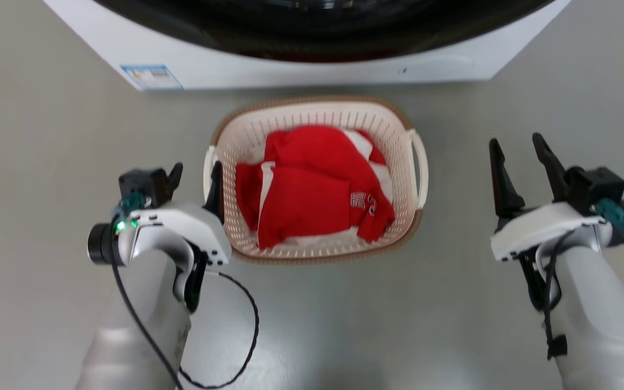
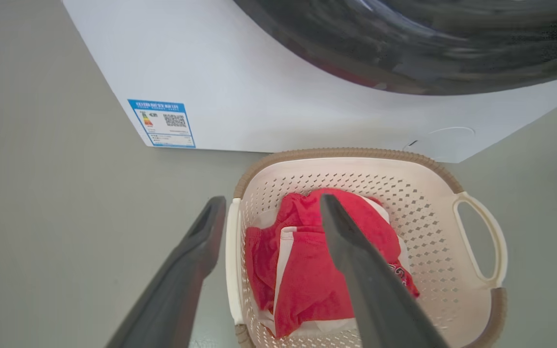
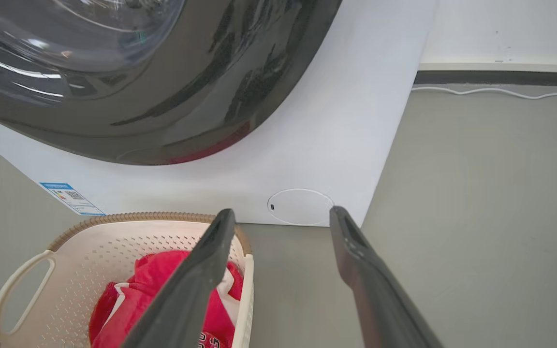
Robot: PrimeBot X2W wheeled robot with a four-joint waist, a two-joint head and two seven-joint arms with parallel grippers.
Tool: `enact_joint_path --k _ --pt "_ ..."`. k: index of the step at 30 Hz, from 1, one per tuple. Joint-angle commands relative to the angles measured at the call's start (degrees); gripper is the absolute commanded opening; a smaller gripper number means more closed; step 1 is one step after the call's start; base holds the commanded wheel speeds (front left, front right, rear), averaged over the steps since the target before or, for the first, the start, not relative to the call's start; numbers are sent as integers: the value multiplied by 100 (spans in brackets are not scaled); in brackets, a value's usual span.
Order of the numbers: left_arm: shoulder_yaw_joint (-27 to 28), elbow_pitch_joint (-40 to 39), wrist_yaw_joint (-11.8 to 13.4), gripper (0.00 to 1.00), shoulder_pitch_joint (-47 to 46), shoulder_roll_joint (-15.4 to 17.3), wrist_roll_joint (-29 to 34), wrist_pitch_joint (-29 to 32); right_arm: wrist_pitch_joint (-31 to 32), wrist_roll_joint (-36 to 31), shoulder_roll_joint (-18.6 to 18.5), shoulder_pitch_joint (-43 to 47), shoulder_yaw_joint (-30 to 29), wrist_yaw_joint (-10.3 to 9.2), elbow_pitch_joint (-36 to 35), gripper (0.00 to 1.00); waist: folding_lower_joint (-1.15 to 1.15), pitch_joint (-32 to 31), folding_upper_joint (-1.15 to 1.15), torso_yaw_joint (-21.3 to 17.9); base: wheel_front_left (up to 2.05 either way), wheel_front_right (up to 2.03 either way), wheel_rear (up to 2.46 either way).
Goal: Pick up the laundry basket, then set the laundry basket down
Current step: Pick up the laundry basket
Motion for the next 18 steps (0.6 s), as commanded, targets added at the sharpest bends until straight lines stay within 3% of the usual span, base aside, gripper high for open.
enact_joint_path --k 1,9,18 --pt "91 92 59 100 -211 109 -21 1 -69 58 16 -163 179 35 56 100 0 444 0 51 0 0 0" --pt "-121 1072 184 100 -1036 109 -202 13 -69 160 80 -793 382 35 709 100 0 1039 0 87 0 0 0" --pt "-305 1618 240 100 -1523 109 -337 -29 -69 211 141 -1122 537 35 1000 100 0 1416 0 86 0 0 0"
